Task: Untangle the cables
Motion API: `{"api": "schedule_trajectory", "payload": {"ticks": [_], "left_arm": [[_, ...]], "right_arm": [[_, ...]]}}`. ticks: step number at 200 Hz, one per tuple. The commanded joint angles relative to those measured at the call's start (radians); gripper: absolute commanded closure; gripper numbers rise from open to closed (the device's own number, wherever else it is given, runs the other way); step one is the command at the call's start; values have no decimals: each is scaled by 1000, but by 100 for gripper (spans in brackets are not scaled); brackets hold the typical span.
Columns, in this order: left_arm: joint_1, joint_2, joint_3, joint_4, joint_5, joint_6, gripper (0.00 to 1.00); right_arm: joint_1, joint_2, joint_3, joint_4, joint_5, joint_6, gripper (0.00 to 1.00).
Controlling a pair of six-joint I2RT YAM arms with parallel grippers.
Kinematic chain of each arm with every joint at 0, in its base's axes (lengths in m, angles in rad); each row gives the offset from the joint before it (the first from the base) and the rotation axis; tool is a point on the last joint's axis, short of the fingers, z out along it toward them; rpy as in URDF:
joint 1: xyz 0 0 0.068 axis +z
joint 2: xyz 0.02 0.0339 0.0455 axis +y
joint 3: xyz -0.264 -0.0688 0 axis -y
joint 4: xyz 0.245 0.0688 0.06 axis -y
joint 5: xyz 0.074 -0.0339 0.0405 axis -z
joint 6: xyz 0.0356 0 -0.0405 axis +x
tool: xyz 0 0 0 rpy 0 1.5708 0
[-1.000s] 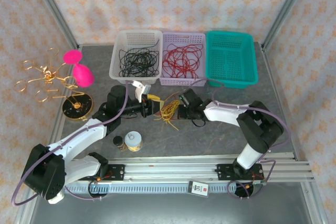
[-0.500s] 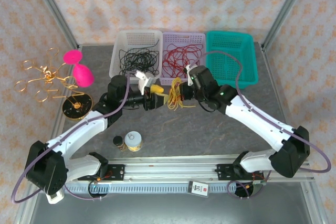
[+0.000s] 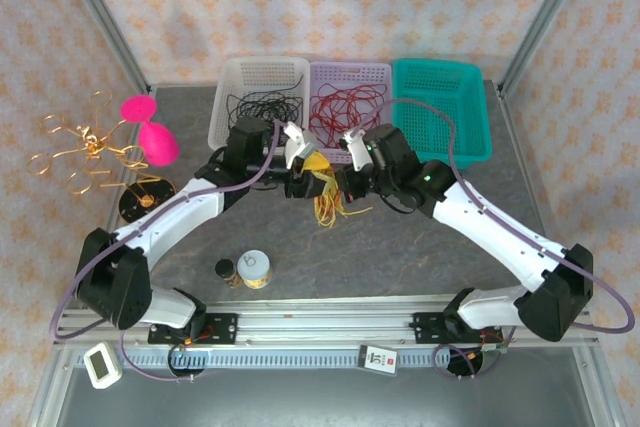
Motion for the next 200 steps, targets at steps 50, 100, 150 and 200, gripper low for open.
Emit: {"api": "schedule_trajectory", "payload": {"ticks": [50, 100, 150, 200], "left_arm": [[-7, 72, 11, -26, 21, 253, 42], [-8, 91, -180, 299, -38, 95, 50], [-15, 114, -282, 508, -123, -52, 94], [-20, 121, -375, 703, -110, -184, 100]], "right_arm": [[-9, -57, 32, 25, -187, -101, 100], [-15, -139, 10, 147, -34, -42, 100], [-15, -185, 15, 230, 58, -15, 100], [-15, -233, 2, 365, 160, 50, 100]]}}
